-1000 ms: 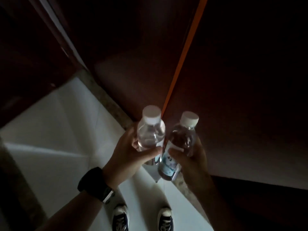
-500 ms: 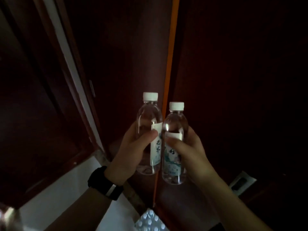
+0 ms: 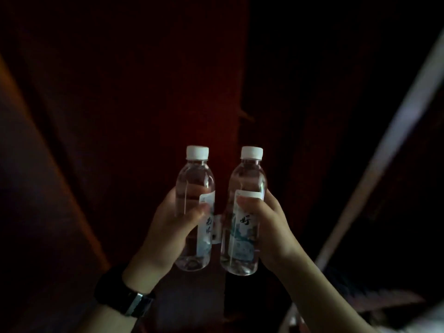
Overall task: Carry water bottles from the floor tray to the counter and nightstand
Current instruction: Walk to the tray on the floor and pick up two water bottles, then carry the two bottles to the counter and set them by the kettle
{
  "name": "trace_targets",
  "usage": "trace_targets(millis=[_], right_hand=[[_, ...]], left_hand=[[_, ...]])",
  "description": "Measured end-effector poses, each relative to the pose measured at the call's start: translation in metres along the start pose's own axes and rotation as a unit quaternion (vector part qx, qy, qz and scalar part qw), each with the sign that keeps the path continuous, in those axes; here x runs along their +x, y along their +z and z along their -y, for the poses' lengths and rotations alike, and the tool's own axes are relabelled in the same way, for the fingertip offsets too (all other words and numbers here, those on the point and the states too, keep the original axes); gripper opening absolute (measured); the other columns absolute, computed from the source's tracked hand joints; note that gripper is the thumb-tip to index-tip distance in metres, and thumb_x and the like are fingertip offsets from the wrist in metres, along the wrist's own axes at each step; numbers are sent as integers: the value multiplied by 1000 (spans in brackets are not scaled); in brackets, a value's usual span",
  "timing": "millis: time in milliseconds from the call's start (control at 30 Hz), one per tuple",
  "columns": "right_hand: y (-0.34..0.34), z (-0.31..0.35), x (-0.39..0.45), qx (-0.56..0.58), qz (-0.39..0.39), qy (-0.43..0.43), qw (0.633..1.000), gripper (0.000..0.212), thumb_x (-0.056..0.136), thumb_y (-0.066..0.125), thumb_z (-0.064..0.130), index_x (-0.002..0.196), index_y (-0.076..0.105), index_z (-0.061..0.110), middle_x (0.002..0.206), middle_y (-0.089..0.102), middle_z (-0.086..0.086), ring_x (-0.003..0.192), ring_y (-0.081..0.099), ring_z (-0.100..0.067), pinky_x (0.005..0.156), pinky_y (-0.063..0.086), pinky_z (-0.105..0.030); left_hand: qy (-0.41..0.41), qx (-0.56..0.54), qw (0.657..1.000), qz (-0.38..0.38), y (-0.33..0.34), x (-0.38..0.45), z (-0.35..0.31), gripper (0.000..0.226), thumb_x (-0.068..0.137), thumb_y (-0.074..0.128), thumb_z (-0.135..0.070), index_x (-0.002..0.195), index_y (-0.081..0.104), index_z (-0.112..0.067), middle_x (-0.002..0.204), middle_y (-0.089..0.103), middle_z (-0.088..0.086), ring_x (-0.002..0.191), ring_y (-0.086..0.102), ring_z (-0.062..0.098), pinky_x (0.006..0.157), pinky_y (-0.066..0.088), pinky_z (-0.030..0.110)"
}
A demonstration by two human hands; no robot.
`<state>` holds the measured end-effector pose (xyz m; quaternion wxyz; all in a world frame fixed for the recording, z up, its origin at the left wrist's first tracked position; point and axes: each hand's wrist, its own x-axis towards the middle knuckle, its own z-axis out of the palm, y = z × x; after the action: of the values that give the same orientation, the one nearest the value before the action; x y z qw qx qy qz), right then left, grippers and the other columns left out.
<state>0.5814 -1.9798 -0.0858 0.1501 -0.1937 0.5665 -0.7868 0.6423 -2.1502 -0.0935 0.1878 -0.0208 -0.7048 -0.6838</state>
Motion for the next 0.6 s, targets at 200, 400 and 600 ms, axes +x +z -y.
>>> trace_targets(millis=[200, 400, 600], right_hand=[[-126, 53, -99, 19, -216, -88, 972, 48, 65, 73, 25, 106, 60, 4, 85, 62, -15, 73, 61, -29, 64, 54, -39], [-239, 114, -238, 2, -399, -153, 904, 54, 58, 77, 27, 107, 64, 8, 84, 66, -11, 69, 67, -24, 58, 57, -34], [-336, 166, -362, -53, -502, -196, 841, 26, 69, 72, 15, 95, 70, 17, 79, 70, -8, 68, 68, -23, 59, 56, -34]], left_hand=[[-37, -96, 976, 193, 157, 7, 1, 52, 60, 71, -47, 107, 66, -26, 90, 75, 2, 78, 73, 19, 62, 57, 26], [-38, -171, 917, 358, 342, -27, -16, 45, 62, 73, -46, 103, 69, -27, 91, 70, 12, 76, 68, 27, 67, 57, 41], [-49, -199, 859, 468, 523, -83, -37, 49, 61, 75, -42, 105, 68, -21, 91, 69, 15, 75, 69, 29, 62, 57, 40]])
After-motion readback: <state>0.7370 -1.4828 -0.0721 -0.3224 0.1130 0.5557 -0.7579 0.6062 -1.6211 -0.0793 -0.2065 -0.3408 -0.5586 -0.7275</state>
